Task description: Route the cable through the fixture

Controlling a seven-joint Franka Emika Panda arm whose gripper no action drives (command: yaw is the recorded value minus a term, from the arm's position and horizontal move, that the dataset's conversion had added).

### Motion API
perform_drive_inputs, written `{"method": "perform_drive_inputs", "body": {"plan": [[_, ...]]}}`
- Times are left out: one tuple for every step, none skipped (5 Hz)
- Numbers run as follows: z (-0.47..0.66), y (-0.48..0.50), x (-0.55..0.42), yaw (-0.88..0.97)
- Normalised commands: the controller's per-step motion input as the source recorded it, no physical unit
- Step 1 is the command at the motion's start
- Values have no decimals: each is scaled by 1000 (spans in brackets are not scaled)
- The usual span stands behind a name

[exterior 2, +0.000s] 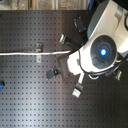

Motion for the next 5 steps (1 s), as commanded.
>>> {"method": "perform_drive_inputs", "body": {"plan": [[306,-123,-346,-289],[212,-53,-390,-646],[100,-132,-360,-651],[93,-134,-431,-603],[169,-112,-408,-662]]}}
